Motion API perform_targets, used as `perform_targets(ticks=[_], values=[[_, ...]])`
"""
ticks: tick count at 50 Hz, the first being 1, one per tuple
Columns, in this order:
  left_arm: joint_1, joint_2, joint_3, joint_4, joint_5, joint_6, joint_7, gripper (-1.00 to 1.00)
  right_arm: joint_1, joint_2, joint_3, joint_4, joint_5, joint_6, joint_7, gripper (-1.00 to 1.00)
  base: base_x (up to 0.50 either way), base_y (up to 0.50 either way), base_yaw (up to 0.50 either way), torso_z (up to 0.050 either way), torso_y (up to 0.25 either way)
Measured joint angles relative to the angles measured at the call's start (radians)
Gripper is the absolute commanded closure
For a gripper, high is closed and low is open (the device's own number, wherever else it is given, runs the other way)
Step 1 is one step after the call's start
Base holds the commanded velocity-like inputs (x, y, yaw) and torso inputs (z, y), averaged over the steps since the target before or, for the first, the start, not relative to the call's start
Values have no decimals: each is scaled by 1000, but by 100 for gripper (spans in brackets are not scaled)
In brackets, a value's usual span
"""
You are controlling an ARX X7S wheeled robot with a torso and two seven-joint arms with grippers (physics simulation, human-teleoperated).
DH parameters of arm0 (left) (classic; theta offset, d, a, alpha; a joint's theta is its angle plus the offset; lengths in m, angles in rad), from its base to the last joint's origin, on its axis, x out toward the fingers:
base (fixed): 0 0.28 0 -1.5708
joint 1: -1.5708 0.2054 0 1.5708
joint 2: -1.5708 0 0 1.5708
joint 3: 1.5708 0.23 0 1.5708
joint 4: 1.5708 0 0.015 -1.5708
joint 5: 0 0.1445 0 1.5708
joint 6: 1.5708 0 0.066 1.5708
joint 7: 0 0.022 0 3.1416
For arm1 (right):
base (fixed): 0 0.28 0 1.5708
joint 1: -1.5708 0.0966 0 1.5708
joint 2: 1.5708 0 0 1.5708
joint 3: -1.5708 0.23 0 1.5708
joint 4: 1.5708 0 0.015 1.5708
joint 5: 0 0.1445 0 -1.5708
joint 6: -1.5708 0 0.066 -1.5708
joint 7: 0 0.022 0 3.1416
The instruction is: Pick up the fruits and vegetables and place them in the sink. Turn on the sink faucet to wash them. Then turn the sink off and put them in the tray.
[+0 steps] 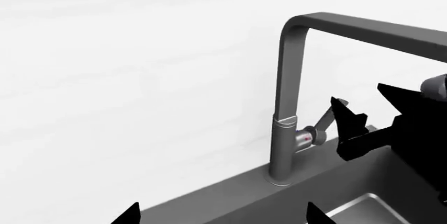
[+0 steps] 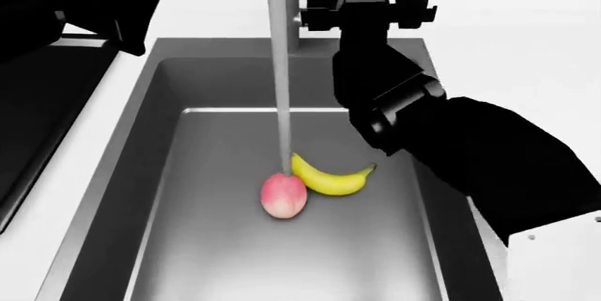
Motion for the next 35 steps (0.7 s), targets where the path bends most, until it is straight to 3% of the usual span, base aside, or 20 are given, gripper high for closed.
perform_targets(ticks=[5,14,28,35], values=[[1,8,3,-3,6,5,6,-100,11,0,-148,41,29,-6,-83,-100,0,-4,-14,0,-7],[6,20,8,-8,16,14,15,-100,22,0,-269,97,38,16,-186,-100,0,-6,-16,-2,-4],[13,36,14,-16,29,27,26,-100,67,0,-385,14,66,-2,-118,-100,0,-8,-16,0,-2],[24,39,16,-19,34,37,32,-100,96,0,-409,2,186,10,-197,-100,0,-7,-13,0,0]])
